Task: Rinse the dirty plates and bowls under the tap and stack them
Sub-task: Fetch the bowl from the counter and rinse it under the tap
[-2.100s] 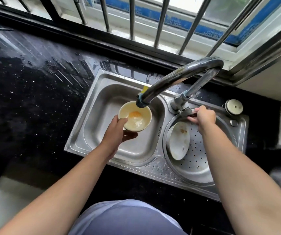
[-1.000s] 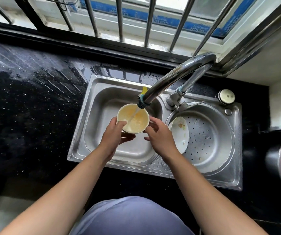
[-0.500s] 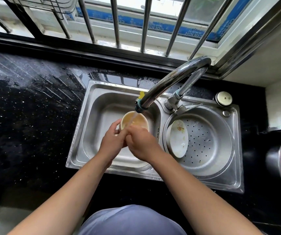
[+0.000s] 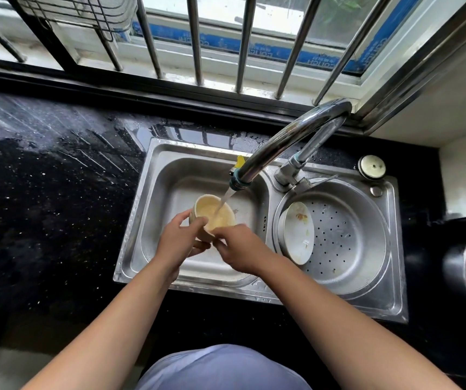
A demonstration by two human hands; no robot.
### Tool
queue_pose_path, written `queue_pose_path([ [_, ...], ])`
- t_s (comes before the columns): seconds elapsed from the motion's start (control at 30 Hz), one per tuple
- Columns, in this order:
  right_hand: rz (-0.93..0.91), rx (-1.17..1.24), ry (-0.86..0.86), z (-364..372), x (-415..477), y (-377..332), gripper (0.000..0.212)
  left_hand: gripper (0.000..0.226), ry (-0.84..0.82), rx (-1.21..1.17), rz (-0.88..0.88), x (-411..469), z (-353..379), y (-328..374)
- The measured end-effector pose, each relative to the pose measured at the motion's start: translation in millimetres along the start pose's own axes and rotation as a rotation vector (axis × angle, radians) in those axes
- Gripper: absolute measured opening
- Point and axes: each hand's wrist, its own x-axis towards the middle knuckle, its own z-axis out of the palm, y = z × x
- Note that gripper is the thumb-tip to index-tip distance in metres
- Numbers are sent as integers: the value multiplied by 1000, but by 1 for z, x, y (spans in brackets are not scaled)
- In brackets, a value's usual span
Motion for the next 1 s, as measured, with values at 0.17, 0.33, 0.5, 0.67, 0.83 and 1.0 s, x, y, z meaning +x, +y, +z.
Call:
queue_pose_path([
  [0.17, 59, 357, 194, 4, 8, 2, 27, 38, -61, -268, -166, -3, -2, -12],
  [0.33, 310, 1196, 250, 10, 13, -7, 22, 55, -176, -377, -362, -5, 3, -24],
  [0.5, 474, 1830, 116, 15, 10, -12, 34, 46, -66, -608, -300, 0, 8, -18],
  [0.67, 641, 1953, 92, 18, -3, 2, 41, 36, -28, -357, -135, -3, 15, -17],
  [0.83, 666, 2015, 162, 14, -36, 35, 37, 70, -126, -110, -4, -18, 47, -19],
  [1.0, 584, 1954, 525, -29, -77, 99, 36, 38, -238, 245, -91, -37, 80, -49],
])
